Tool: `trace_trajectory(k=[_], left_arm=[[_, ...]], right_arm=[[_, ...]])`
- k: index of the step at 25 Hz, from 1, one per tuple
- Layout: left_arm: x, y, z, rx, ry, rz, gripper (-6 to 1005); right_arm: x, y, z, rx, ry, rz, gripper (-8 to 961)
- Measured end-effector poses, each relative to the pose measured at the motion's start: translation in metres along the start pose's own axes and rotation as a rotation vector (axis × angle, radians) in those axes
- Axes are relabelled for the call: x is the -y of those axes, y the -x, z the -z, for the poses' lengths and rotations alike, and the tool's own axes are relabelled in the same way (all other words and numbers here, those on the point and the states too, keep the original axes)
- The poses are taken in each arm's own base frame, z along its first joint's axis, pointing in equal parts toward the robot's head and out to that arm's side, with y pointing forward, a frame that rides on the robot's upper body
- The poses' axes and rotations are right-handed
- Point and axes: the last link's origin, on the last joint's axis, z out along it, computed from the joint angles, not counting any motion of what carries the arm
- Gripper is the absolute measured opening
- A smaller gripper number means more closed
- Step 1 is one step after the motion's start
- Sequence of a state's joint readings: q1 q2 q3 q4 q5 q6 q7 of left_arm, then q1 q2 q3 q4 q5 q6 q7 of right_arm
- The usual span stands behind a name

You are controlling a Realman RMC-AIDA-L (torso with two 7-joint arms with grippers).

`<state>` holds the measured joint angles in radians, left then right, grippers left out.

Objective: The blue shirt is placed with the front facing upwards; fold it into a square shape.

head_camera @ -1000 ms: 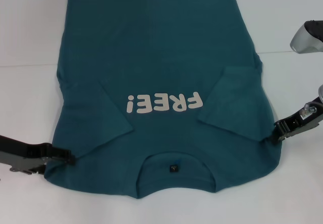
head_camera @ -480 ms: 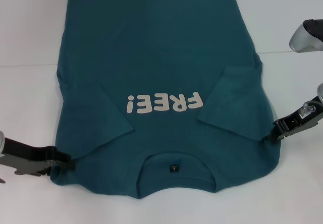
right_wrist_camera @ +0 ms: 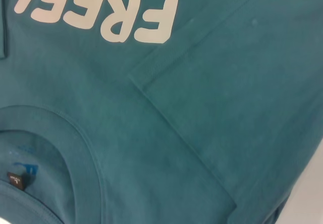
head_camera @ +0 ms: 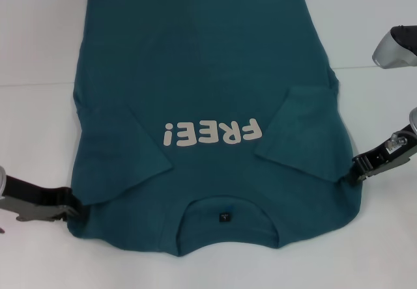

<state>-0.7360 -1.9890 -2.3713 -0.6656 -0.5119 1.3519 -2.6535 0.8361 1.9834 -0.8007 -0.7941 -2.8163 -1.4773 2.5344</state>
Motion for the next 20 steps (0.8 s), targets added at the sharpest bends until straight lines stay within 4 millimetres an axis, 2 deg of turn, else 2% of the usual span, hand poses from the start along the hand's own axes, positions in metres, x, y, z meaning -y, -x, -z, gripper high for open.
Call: trace_trajectory(k=[4, 7, 12, 20], left_arm=[[-0.0013, -0.0023, 0.0018, -0.005, -0.014, -0.022, 351], [-0.0022, -0.002, 0.0012, 0.004, -0.021, -0.034, 155], [-0.0044, -0.002, -0.0002, 0.018, -0.035, -0.058, 82], [-0.0034, -0.0052, 0.004, 0.0, -0.048, -0.064, 80]], right_arm=[[0.0, 0.0, 0.0, 0.0, 0.0, 0.0, 38], [0.0001, 0.0, 0.0, 0.0, 0.0, 0.0, 38], [-0.0001, 0.0005, 0.0003, 0.001, -0.001, 0.001, 38], [-0.0003, 0.0027, 0.0014, 0.009, -0.005, 0.005, 37]])
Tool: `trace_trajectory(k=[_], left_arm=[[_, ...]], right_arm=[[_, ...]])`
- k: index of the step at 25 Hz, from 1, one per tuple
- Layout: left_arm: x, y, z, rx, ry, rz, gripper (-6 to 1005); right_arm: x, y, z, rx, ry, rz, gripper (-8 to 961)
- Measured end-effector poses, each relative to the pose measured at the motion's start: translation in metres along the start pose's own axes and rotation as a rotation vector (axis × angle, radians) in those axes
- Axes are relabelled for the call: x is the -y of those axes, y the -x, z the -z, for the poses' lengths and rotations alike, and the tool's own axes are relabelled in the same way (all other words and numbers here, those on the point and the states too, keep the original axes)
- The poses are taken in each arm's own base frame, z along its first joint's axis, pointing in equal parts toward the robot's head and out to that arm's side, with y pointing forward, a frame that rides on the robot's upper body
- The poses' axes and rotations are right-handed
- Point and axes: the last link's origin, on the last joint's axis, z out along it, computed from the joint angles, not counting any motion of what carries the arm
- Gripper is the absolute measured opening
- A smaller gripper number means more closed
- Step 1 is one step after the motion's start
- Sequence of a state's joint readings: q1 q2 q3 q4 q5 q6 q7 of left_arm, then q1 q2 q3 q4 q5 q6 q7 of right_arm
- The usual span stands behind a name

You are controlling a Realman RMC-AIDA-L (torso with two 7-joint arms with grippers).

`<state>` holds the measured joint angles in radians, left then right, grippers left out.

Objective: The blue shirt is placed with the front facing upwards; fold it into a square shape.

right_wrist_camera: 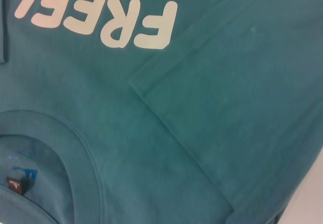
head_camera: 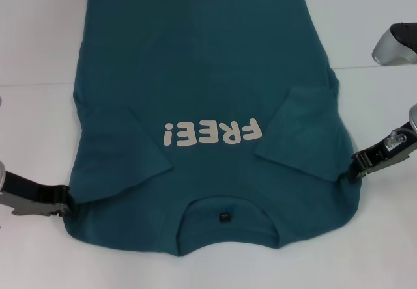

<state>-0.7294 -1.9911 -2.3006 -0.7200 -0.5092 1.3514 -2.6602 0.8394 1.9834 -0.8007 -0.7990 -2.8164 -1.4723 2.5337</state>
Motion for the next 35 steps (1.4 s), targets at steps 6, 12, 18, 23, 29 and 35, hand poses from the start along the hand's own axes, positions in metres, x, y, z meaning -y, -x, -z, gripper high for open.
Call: trace_trajectory(k=[6, 12, 18, 23, 29, 35], left_arm=[[-0.002, -0.001, 0.0, 0.003, -0.004, -0.017, 84], [-0.004, -0.002, -0.001, 0.005, -0.007, -0.028, 88], [-0.006, -0.002, -0.001, 0.009, -0.002, -0.033, 92], [-0.008, -0.001, -0.002, 0.023, -0.002, -0.042, 113], [-0.006, -0.002, -0.001, 0.012, -0.007, -0.038, 250], [-0.001, -0.01, 0.007, -0.031, -0.035, -0.047, 479]], right_arm=[[0.0, 0.001, 0.0, 0.003, -0.002, 0.002, 37], [0.001, 0.001, 0.0, 0.004, -0.004, 0.001, 39], [0.001, 0.001, 0.0, 0.004, -0.004, 0.001, 38], [0.0, 0.001, 0.0, 0.004, -0.003, 0.005, 38], [0.0, 0.002, 0.0, 0.006, -0.003, 0.014, 37], [0.0, 0.003, 0.001, 0.006, -0.003, 0.015, 39]])
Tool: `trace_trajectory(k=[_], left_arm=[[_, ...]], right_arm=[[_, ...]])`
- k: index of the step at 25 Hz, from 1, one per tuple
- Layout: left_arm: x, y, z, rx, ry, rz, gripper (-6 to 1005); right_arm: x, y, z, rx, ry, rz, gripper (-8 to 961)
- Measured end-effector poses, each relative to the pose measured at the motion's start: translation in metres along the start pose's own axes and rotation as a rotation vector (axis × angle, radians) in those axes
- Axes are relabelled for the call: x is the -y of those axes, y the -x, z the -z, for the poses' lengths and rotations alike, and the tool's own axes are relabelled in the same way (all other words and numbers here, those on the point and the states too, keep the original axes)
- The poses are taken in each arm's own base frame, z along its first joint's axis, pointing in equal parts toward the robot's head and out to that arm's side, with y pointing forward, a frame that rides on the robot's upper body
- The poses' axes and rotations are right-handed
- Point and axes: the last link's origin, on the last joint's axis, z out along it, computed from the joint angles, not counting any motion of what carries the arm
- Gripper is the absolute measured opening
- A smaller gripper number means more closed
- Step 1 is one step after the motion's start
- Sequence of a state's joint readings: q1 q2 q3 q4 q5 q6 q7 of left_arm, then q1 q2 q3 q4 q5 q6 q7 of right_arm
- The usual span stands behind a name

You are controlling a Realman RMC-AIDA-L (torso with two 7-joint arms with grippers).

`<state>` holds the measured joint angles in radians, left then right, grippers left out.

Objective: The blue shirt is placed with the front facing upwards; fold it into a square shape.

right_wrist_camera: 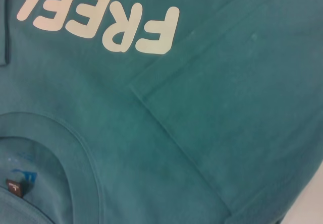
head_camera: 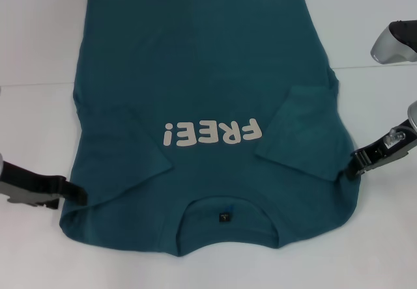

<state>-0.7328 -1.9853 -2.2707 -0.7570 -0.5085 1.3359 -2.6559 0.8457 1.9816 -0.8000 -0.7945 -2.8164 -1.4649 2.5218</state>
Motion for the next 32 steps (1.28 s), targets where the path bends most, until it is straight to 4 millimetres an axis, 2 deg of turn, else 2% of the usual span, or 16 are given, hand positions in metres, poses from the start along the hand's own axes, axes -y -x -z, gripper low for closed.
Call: trace_trajectory(k=[12, 17, 32], left_arm=[[0.0079, -0.0077, 0.0105, -0.07, -0.047, -0.019, 829], [0.0068, -0.0078, 0.0102, -0.066, -0.054, -0.021, 900], [0.0033, -0.0027, 0.0088, -0.03, -0.039, -0.047, 901]], right_arm=[[0.0001, 0.0025, 0.0019, 0.006, -0.002, 0.002, 38], [0.0003, 0.0031, 0.0019, 0.009, -0.004, 0.003, 38], [0.0029, 0.0037, 0.002, 0.019, -0.012, -0.003, 37]])
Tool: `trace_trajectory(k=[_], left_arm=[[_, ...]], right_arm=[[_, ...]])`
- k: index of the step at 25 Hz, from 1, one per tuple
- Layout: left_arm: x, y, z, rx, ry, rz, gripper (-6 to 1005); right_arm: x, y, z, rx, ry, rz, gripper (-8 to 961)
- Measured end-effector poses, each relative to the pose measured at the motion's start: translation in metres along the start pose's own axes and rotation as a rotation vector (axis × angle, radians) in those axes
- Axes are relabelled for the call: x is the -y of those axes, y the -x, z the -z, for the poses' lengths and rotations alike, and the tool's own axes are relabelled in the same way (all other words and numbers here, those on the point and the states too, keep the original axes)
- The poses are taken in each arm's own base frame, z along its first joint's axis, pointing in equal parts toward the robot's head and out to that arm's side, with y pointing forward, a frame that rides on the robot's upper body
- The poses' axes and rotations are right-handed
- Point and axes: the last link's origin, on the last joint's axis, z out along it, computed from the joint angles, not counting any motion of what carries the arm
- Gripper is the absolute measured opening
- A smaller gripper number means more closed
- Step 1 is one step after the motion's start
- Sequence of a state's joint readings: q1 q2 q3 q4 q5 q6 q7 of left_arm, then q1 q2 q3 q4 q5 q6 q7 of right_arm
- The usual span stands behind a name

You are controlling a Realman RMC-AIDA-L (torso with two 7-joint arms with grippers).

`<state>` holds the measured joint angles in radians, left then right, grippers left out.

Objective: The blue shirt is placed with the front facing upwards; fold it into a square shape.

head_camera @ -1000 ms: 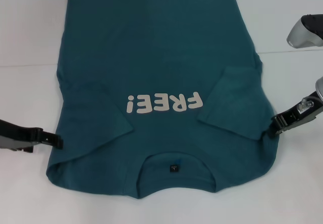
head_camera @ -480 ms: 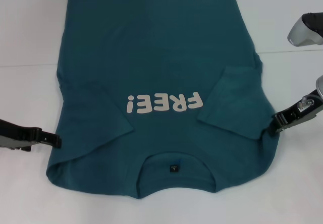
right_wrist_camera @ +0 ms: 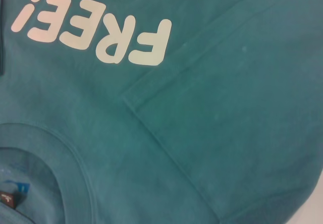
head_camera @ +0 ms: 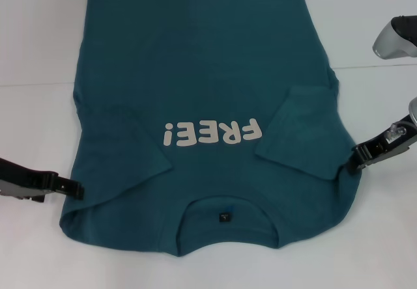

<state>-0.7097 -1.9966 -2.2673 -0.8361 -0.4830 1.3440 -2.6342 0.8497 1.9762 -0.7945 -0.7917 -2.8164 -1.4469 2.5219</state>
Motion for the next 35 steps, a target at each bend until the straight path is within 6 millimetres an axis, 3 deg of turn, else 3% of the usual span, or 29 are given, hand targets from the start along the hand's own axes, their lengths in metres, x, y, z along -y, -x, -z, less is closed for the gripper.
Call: trace_trajectory(k=[20, 35], left_arm=[[-0.014, 0.004, -0.004, 0.056, -0.134, -0.138, 901], [-0.009, 0.004, -0.007, 0.051, -0.182, -0.144, 901]], right_arm=[[0.0, 0.0, -0.002, 0.001, -0.001, -0.001, 39], [0.0, 0.001, -0.002, 0.003, -0.002, 0.002, 38]])
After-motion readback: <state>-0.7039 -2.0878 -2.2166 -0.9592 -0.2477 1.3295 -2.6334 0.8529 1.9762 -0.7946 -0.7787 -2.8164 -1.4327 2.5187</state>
